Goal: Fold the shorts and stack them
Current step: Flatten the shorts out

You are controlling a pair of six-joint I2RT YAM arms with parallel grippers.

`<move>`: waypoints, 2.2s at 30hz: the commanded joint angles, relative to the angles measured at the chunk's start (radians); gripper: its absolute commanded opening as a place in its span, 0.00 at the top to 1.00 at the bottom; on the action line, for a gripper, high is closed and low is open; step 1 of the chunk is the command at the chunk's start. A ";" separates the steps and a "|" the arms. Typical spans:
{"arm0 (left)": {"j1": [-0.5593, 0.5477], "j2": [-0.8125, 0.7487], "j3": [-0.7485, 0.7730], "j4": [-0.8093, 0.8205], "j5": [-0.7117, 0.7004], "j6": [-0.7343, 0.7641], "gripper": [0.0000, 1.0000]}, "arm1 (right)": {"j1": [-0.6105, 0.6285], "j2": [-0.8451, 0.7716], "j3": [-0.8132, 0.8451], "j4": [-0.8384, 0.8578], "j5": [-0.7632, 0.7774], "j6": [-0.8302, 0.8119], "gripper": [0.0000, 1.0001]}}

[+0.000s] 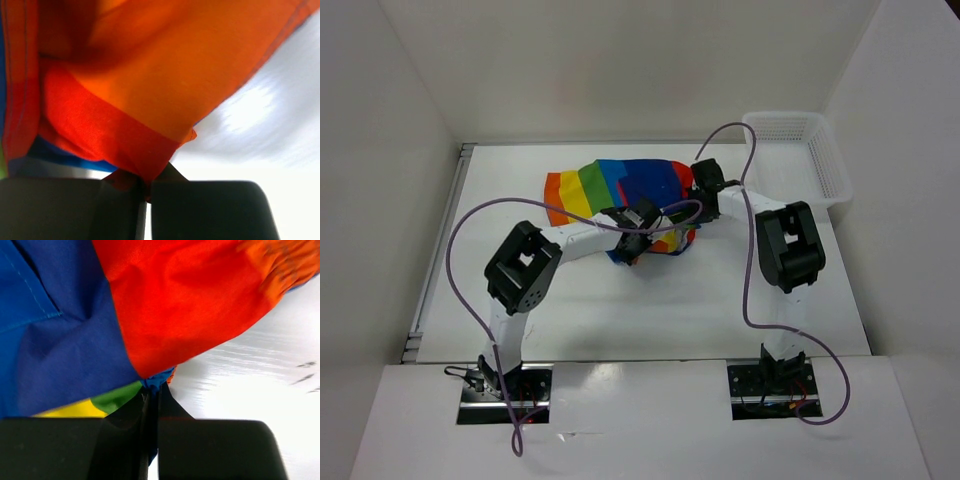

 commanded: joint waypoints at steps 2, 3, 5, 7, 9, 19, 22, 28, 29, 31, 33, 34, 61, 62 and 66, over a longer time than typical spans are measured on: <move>0.089 -0.011 -0.100 -0.010 -0.101 0.096 1.00 | -0.022 -0.104 0.081 0.009 0.021 -0.129 1.00; 0.112 -0.048 -0.100 -0.010 -0.122 0.154 1.00 | -0.035 -0.114 0.114 0.009 0.021 -0.146 1.00; 0.176 -0.089 -0.077 -0.010 -0.200 0.221 1.00 | -0.066 -0.126 0.233 -0.002 0.008 -0.166 1.00; 0.299 -0.146 -0.032 -0.010 -0.243 0.335 1.00 | -0.126 -0.126 0.318 -0.039 -0.002 -0.166 1.00; 0.411 -0.190 0.074 0.013 -0.305 0.414 1.00 | -0.170 -0.126 0.433 -0.082 -0.025 -0.177 1.00; 0.485 -0.352 0.220 0.090 -0.369 0.695 1.00 | -0.170 -0.244 0.441 -0.111 -0.112 -0.224 1.00; 0.485 -0.433 0.103 0.061 -0.359 0.735 1.00 | -0.170 -0.321 0.328 -0.135 -0.147 -0.261 1.00; 0.401 -0.603 -0.187 -0.126 -0.222 0.686 0.90 | -0.131 -0.457 0.019 -0.235 -0.203 -0.337 1.00; 0.372 -0.603 -0.217 -0.164 -0.183 0.663 0.83 | -0.111 -0.485 -0.065 -0.244 -0.203 -0.346 1.00; 0.352 -0.626 -0.275 -0.215 -0.133 0.637 0.76 | -0.111 -0.506 -0.133 -0.257 -0.203 -0.346 1.00; 0.352 -0.626 -0.284 -0.296 -0.046 0.612 0.55 | -0.111 -0.540 -0.206 -0.266 -0.180 -0.356 1.00; 0.342 -0.637 -0.284 -0.328 -0.012 0.603 0.49 | -0.111 -0.551 -0.241 -0.280 -0.180 -0.367 1.00; 0.102 -0.462 -0.514 -0.160 0.152 0.347 0.00 | -0.246 -0.502 -0.349 -0.329 -0.159 -0.341 0.26; 0.092 -0.462 -0.524 -0.146 0.134 0.347 0.00 | -0.235 -0.487 -0.349 -0.338 -0.192 -0.356 0.26; 0.082 -0.407 -0.554 -0.089 0.096 0.310 0.00 | -0.192 -0.427 -0.358 -0.338 -0.203 -0.357 0.26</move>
